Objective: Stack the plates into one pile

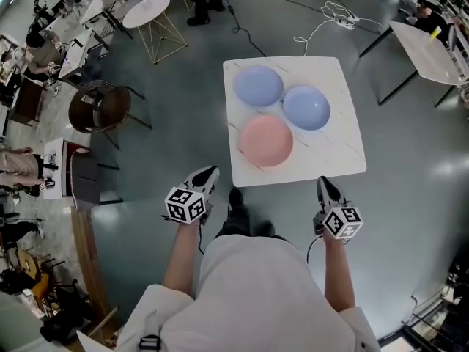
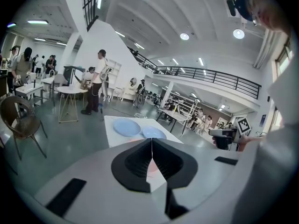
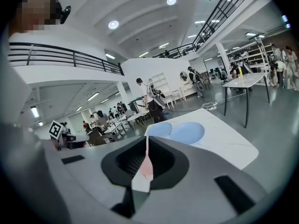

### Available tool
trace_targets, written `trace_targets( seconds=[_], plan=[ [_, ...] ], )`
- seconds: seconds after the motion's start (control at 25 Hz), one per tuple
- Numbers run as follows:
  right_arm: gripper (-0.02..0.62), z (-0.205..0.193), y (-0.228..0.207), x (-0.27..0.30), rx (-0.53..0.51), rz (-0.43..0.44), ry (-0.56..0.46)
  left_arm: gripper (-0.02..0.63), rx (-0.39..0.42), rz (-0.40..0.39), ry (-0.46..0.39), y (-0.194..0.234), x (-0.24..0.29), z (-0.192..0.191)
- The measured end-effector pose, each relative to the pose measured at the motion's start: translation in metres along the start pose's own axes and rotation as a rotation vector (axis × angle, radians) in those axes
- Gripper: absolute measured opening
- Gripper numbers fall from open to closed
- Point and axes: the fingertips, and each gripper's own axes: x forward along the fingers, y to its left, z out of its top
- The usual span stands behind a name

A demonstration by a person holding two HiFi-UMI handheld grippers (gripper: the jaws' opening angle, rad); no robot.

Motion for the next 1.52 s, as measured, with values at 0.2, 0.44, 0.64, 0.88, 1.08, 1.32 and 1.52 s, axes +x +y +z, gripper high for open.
trace_targets(
  seconds=[0.2, 0.44, 0.64, 0.88, 1.08, 1.32, 1.52],
  plan=[
    [0.031, 0.010, 0.010, 0.033, 0.002, -0.019, 0.013, 0.014, -0.004, -0.027, 0.009, 0.031, 0.018, 0.018],
    [0.031, 0.023, 0.020, 0.072, 0.000, -0.049, 0.020, 0.014, 0.000, -0.072, 0.030, 0.064, 0.039, 0.037],
    [0.031, 0.021, 0.028, 0.102, 0.007, -0.076, 0.038, 0.012, 0.005, -0.103, 0.056, 0.093, 0.056, 0.046],
    [0.031, 0.023, 0.030, 0.120, -0.001, -0.128, 0.063, 0.012, 0.021, -0.154, 0.086, 0.109, 0.074, 0.057],
    [0.031, 0.027, 0.030, 0.133, -0.032, -0.159, 0.096, 0.012, 0.032, -0.186, 0.099, 0.124, 0.085, 0.065],
    [0.031, 0.033, 0.028, 0.145, -0.048, -0.175, 0.121, 0.012, 0.020, -0.196, 0.115, 0.139, 0.095, 0.064],
    [0.031, 0.033, 0.028, 0.158, -0.057, -0.165, 0.148, 0.012, -0.009, -0.199, 0.127, 0.139, 0.101, 0.056]
  ],
)
